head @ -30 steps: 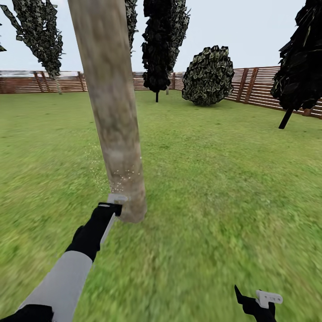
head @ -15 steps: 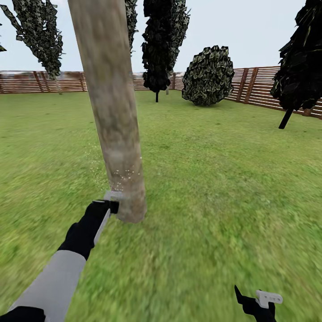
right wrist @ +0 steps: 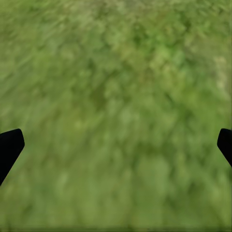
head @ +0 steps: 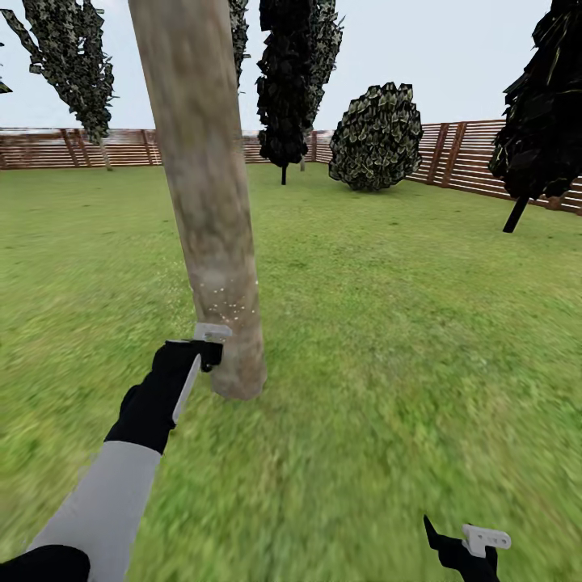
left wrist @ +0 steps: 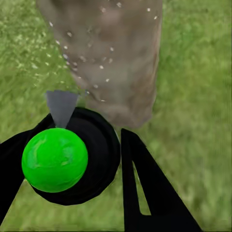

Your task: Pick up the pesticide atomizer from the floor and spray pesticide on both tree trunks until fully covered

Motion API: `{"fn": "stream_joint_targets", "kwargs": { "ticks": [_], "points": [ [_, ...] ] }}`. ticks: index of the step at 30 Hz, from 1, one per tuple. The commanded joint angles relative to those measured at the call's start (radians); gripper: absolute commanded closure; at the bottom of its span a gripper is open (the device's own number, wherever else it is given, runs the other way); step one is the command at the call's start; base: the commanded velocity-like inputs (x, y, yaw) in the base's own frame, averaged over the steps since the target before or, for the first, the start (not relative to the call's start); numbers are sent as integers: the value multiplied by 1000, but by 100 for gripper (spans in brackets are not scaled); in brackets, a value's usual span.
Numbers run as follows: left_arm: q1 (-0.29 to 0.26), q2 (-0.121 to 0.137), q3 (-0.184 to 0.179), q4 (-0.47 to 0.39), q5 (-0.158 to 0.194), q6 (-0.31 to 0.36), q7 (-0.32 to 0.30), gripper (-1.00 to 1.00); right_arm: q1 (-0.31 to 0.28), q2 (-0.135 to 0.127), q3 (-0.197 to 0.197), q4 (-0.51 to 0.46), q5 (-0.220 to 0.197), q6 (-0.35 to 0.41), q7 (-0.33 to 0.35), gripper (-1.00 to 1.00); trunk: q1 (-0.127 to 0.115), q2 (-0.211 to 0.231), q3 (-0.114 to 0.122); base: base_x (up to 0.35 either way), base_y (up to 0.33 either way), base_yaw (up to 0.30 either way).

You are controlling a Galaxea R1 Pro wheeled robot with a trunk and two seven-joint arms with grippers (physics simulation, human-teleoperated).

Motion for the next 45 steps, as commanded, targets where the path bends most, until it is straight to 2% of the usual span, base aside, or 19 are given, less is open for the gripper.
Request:
{"fn": "stream_joint_targets", "kwargs": {
  "ticks": [1,4,6,8,12,13,15,16,18,22,25,27,29,32,35,36,38,41,45],
  "points": [
    [-4,29,2,-2,4,16,-1,100,0,0,0,0,0,0,0,-100,0,0,0,0,0,0],
    [-5,89,3,-2,10,23,-4,100,0,1,0,0,0,0,0,-100,0,0,0,0,0,0],
    [-5,107,2,-3,15,23,-5,100,0,0,0,0,0,0,0,-100,0,0,0,0,0,0],
    [-5,89,-3,-8,17,24,-5,100,0,0,0,0,0,0,0,-100,0,0,0,0,0,0],
    [-6,-4,-8,-25,12,29,-4,100,0,0,0,0,0,0,0,-100,0,0,0,0,0,0],
    [-8,-9,-8,-25,12,29,-5,100,0,0,0,0,0,-1,0,-100,0,0,0,0,0,0],
    [-15,-2,-4,-25,8,30,-6,100,0,0,0,0,0,0,0,-100,0,0,0,0,0,0],
    [-23,14,-2,-25,6,30,-6,100,0,0,0,0,0,0,0,-100,0,0,0,0,0,0],
    [-30,63,1,-25,11,30,-7,100,0,0,0,0,0,0,0,-100,0,0,0,0,0,0],
    [-33,106,1,-25,13,30,-7,100,0,0,0,0,0,-1,0,-100,0,0,0,0,0,0],
    [-33,107,-1,-25,15,30,-7,100,0,0,0,0,0,0,0,-100,0,0,0,0,0,0],
    [-32,90,-6,-22,17,31,-7,100,0,0,0,0,0,0,0,-100,0,0,0,0,0,0],
    [-31,53,-34,-18,17,51,-8,100,0,0,0,0,0,0,0,-100,0,0,0,0,0,0],
    [-31,44,-71,-17,18,71,-7,100,0,0,0,0,0,0,0,-100,0,0,0,0,0,0],
    [-30,66,-71,-11,15,73,-8,100,0,0,0,0,0,0,0,-100,0,0,0,0,0,0],
    [-23,135,-69,1,19,71,-9,100,0,0,0,0,0,0,0,-100,0,0,0,0,0,0],
    [-18,175,-55,23,19,69,-10,100,0,0,0,0,0,0,0,-100,0,0,0,0,0,0],
    [-16,179,-51,77,20,62,-10,100,0,0,0,0,0,0,0,-100,0,0,0,0,0,0],
    [-18,156,-57,107,21,61,-27,100,0,0,0,0,0,0,0,-100,0,0,0,0,0,0]
  ]
}}
